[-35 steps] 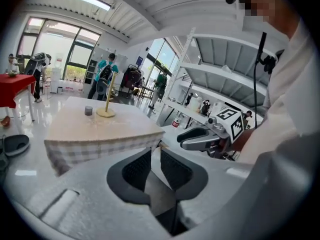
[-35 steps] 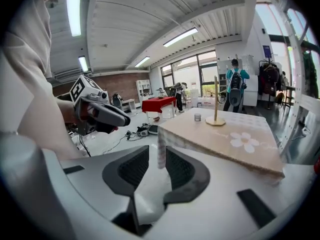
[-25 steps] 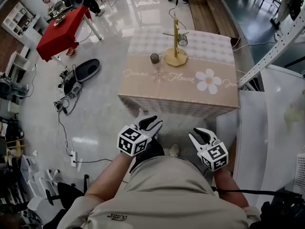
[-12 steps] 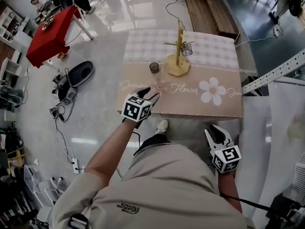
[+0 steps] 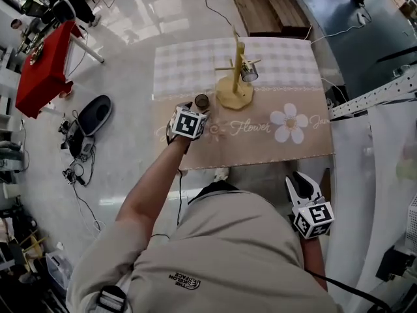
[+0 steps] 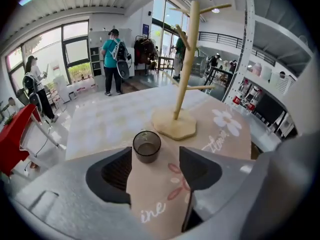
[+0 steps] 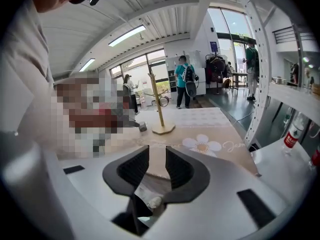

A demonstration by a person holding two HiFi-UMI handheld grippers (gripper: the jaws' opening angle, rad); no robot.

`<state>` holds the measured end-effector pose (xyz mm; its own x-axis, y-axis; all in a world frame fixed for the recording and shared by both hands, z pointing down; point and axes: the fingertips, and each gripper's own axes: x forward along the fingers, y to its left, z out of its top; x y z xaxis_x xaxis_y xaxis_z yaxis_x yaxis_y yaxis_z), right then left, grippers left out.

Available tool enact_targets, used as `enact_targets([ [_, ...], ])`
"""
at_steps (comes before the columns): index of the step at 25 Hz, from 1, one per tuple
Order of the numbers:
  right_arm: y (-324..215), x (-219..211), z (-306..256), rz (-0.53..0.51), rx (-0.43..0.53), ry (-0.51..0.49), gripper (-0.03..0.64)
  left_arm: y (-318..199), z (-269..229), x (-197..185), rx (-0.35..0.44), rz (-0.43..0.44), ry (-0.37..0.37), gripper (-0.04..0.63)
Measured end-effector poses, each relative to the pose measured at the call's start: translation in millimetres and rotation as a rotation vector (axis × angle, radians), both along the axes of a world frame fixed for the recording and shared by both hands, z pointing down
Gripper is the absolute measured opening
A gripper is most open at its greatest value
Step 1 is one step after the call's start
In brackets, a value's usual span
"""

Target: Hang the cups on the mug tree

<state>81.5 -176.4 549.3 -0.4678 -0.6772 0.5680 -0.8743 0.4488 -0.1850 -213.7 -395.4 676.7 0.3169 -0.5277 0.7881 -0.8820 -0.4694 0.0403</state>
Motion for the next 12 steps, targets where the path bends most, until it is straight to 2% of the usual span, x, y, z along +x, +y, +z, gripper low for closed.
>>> enact_targets([
  [8,-6,3,6,0.103,-0.016,0.011,0.112,-38,43,6,-0.056,0.068,-0.059,0.298],
  [11,-11,-1,4,0.126,-0.030,0.019,0.112,-42,50,4,-0.073,0.082,-0.082,0.296],
  [12,-13,-2,3,0.130,-0.032,0.020,0.112,-41,51,4,-0.083,0.087,-0.084,0.276],
])
